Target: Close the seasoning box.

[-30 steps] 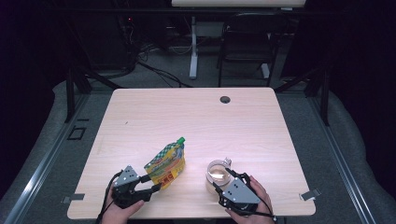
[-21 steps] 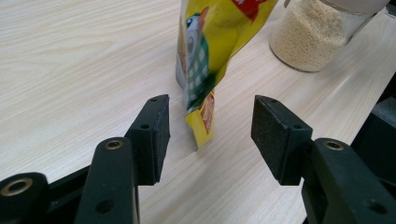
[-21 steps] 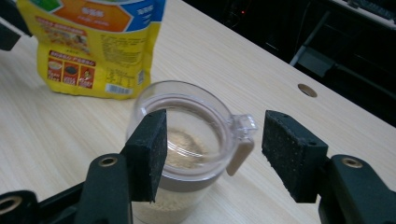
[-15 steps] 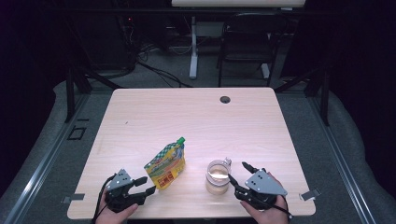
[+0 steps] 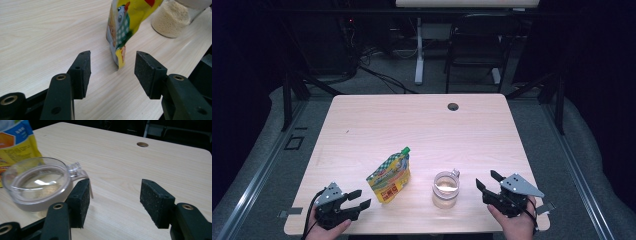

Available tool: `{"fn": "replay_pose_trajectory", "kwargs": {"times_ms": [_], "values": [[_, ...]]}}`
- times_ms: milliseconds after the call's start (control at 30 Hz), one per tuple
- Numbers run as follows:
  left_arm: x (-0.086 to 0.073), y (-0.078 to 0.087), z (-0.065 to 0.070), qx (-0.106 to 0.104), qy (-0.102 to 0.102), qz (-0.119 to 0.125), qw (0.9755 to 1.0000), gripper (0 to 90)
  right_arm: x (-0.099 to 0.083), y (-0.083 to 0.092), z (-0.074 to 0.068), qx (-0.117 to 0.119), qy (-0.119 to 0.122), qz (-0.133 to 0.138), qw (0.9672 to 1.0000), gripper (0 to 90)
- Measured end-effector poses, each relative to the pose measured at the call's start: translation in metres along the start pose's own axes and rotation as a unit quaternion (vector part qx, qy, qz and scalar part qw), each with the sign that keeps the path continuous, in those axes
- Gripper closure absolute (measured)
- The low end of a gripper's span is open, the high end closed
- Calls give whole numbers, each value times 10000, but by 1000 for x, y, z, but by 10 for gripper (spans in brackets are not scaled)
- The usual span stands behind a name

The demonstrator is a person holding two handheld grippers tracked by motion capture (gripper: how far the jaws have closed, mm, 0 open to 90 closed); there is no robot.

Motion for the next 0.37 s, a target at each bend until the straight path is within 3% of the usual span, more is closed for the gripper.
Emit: {"fn": "replay_pose_trajectory", "kwargs": {"times_ms": [100, 233, 367], "values": [[2, 3, -7, 71, 58, 68, 9999, 475, -12, -8, 11, -58, -193, -180, 9996, 414], [1, 7, -15, 138, 146, 106, 9997, 475, -21, -14, 15, -89, -272, -383, 9989, 419], [1, 11, -23, 202, 231, 164, 9994, 474, -24, -17, 19, -135, -310, -393, 9987, 424]]}}
Point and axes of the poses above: each handheld gripper's, and its own axes: y roughly backward along the jaws, x roughly out of its top, z roughly to its right, the point moved 8 cm from there along -y, roughly forward along the jaws, and after that the axes turned 3 degrees about -y, right-handed, at the moved point
